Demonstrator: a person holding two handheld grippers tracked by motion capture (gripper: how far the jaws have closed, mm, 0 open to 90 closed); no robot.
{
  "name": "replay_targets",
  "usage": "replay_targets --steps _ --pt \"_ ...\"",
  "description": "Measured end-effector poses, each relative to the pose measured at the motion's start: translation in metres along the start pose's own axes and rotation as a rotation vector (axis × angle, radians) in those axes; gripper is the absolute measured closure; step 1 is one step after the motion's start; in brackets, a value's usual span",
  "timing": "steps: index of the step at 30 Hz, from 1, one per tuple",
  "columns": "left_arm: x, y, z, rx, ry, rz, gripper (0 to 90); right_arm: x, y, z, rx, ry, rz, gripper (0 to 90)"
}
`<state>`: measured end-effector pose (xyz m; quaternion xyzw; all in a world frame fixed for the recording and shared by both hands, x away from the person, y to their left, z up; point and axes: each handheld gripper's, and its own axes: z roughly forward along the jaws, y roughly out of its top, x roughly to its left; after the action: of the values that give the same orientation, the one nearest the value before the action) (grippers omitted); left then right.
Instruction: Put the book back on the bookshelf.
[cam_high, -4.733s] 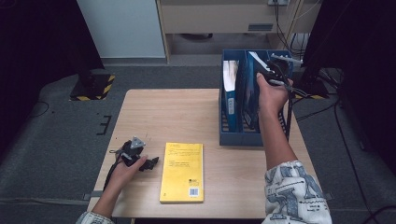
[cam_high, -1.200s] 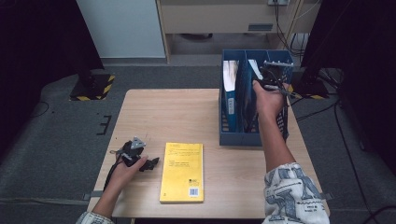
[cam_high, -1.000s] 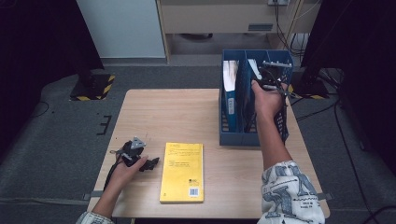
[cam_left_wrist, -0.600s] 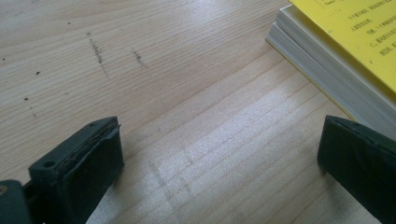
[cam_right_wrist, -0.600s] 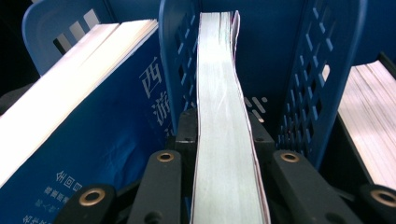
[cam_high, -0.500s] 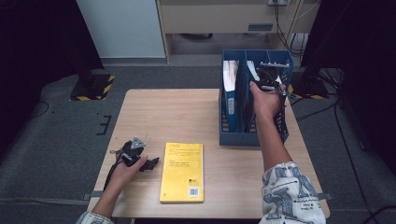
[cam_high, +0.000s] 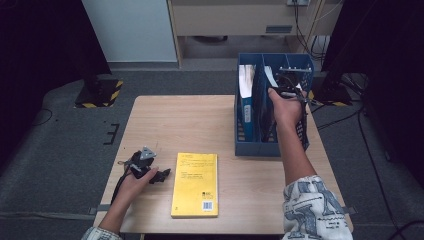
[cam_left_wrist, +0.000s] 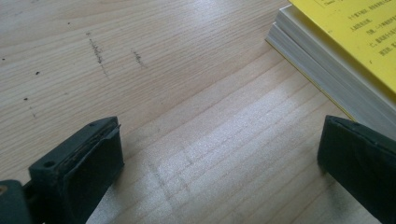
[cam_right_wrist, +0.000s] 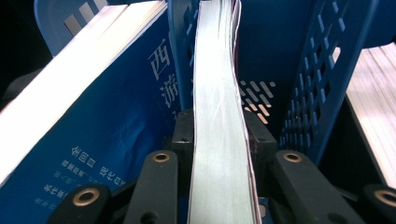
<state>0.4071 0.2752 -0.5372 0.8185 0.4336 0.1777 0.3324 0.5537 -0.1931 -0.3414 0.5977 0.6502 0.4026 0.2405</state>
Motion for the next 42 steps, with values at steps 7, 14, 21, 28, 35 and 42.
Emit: replay_targets --steps 7,14,21,28,35,42 --pt "0.000 0.000 0.000 0.000 0.000 0.000 0.0 -0.001 0.000 -0.001 -0.022 -0.028 -0.003 73.3" --pt "0.000 0.000 0.000 0.000 -0.001 0.001 0.0 -0.004 0.005 0.000 -0.060 -0.056 -0.013 73.3" --pt "0.000 0.000 0.000 0.005 -0.002 0.003 0.0 -0.004 0.009 0.008 -0.076 -0.085 -0.030 73.3" --pt "0.000 0.000 0.000 0.005 -0.003 0.004 0.0 -0.004 0.007 0.013 -0.074 -0.096 -0.037 73.3" --pt "0.000 0.000 0.000 0.003 -0.003 0.004 0.0 0.003 0.005 0.015 -0.069 -0.094 -0.064 73.3" --pt "0.000 0.000 0.000 0.003 -0.002 0.004 0.0 0.010 0.002 0.017 -0.067 -0.085 -0.085 72.6"
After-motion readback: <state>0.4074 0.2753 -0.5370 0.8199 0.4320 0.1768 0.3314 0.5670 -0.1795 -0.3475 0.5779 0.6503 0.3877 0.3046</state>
